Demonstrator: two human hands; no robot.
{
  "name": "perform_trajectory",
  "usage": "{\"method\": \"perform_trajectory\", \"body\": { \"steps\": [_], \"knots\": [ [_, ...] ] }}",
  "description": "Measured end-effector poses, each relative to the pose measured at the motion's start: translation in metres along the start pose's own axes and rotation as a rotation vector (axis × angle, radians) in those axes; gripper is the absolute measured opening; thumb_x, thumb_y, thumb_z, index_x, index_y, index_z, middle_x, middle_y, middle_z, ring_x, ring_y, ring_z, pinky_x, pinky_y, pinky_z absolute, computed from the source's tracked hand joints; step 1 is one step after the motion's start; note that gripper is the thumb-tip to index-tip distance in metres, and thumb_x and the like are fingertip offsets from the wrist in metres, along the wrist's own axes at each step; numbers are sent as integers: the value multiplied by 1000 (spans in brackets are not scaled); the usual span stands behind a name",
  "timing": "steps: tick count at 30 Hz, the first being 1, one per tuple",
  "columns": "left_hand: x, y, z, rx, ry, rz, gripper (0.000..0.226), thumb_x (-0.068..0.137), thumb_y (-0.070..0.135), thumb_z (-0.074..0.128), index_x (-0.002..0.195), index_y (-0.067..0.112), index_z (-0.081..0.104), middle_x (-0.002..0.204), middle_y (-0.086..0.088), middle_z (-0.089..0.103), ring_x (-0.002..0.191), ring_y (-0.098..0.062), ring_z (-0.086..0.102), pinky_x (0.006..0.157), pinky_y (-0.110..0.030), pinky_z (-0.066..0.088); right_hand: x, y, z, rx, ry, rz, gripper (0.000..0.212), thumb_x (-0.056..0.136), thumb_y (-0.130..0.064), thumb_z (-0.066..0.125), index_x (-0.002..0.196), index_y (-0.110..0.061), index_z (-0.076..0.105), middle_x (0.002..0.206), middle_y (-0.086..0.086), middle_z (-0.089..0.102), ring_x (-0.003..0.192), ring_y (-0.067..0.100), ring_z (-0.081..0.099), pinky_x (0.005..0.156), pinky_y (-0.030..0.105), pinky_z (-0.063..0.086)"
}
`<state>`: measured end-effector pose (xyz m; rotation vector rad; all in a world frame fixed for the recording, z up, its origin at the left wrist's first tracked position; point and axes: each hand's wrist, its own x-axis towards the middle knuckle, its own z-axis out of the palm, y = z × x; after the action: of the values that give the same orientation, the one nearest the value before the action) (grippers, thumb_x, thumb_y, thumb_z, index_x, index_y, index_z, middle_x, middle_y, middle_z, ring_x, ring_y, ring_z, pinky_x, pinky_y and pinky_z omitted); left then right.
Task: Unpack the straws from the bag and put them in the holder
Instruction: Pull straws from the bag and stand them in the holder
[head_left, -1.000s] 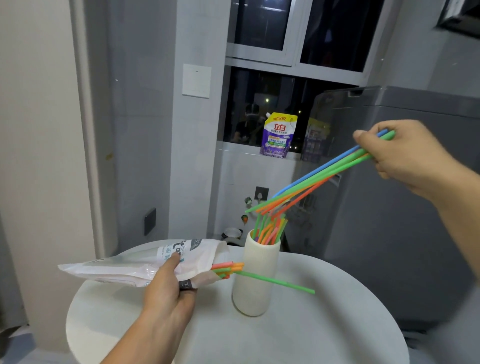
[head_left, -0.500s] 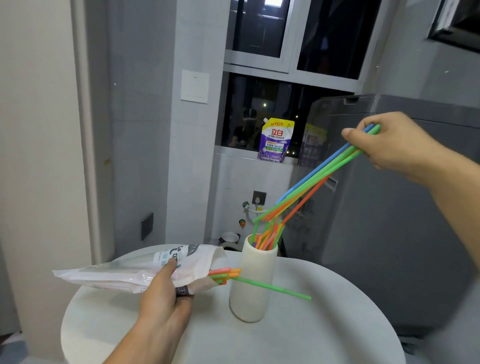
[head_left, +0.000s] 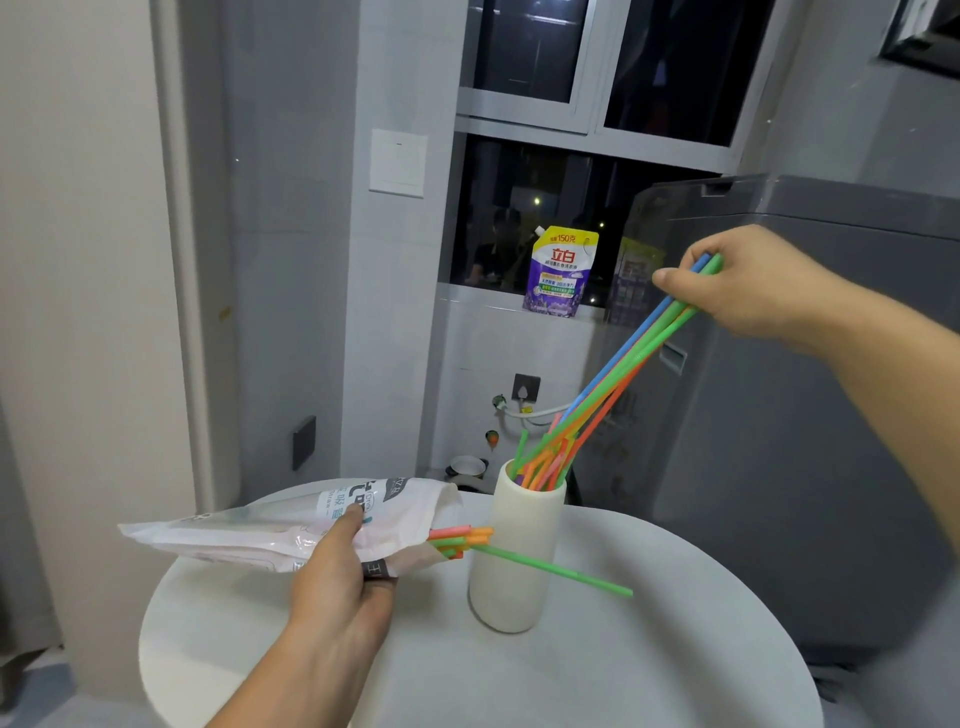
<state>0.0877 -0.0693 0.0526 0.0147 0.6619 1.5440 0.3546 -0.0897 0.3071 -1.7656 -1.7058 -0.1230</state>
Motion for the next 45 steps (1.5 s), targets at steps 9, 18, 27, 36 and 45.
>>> {"method": "perform_trajectory", "body": {
  "steps": [9, 18, 27, 36, 45],
  "knots": [
    [-3, 2, 2, -50, 11, -18, 34, 104, 8, 57, 139, 6, 58, 125, -10, 69, 85, -18, 69, 38, -28, 54, -3, -10, 11, -82, -40, -33, 33, 97, -35, 63, 79, -8, 62, 56, -3, 47, 39, 8, 44, 30, 10, 27],
    [0, 3, 2, -116, 17, -45, 34, 104, 8, 57, 138, 6, 58, 125, -11, 70, 86, -19, 70, 39, -29, 55, -5, -20, 15, -111, -62, -46, 31, 96, -36, 63, 77, -12, 60, 60, -7, 45, 49, 7, 41, 30, 10, 27],
    [3, 1, 2, -181, 26, -72, 37, 104, 7, 58, 140, 6, 58, 131, -11, 70, 88, -20, 72, 41, -30, 56, -2, -21, 11, -117, -47, -39, 32, 97, -36, 63, 83, -7, 63, 61, -4, 48, 51, 7, 41, 39, 17, 30],
    [5, 3, 1, -131, 16, -71, 37, 103, 8, 60, 140, 4, 58, 133, -14, 70, 93, -23, 72, 44, -35, 60, -1, -23, 9, -94, -72, -3, 31, 97, -33, 63, 84, -6, 64, 61, -1, 48, 44, 6, 41, 31, 12, 29],
    [3, 4, 0, -61, 4, -45, 39, 102, 8, 60, 141, 4, 57, 132, -14, 70, 111, -27, 72, 50, -39, 63, 1, -26, 11, -119, -74, -27, 32, 96, -35, 64, 81, -7, 64, 61, -1, 48, 49, 13, 41, 43, 22, 32]
  ]
}}
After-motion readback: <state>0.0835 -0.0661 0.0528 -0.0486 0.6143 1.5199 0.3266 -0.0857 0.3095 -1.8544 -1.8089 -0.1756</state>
